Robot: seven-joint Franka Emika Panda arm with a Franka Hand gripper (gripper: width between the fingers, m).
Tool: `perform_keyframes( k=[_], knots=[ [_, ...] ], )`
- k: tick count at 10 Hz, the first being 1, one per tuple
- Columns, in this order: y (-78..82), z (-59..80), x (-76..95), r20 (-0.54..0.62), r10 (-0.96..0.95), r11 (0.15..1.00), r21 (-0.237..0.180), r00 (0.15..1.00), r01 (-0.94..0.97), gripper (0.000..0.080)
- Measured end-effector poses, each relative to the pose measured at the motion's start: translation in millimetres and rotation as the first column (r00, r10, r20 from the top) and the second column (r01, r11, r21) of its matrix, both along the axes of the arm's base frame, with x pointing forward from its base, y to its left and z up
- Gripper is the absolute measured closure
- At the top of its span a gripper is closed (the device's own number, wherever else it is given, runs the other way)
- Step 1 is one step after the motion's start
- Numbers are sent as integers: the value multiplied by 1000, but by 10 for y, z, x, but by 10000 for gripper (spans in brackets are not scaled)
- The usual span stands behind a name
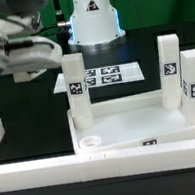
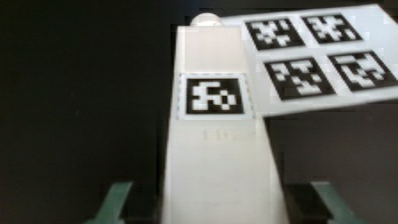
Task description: Assemble desk
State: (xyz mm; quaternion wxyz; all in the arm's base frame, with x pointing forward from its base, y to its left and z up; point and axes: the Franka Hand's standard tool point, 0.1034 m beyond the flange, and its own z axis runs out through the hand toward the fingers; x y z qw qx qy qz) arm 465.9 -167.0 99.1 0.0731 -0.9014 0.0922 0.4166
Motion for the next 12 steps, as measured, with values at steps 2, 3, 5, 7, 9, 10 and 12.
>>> perform_keyframes(
  k=[2, 3, 5, 7, 9, 10, 12],
  knots=[
    [-4, 141, 148, 91, -9, 999, -32, 996, 12, 508],
    [-23, 117, 183, 152, -1, 999, -47, 988, 9, 508],
    [-31, 122, 254, 301, 14, 996, -84, 953, 12, 508],
    [34, 260, 405, 411, 18, 995, -95, 911, 23, 508],
    [42, 357, 585, 537, 26, 993, -113, 843, 42, 508],
    [25, 337, 620, 604, 37, 989, -136, 796, 57, 508],
    [28, 358, 650, 675, 51, 984, -161, 736, 80, 508]
  ],
)
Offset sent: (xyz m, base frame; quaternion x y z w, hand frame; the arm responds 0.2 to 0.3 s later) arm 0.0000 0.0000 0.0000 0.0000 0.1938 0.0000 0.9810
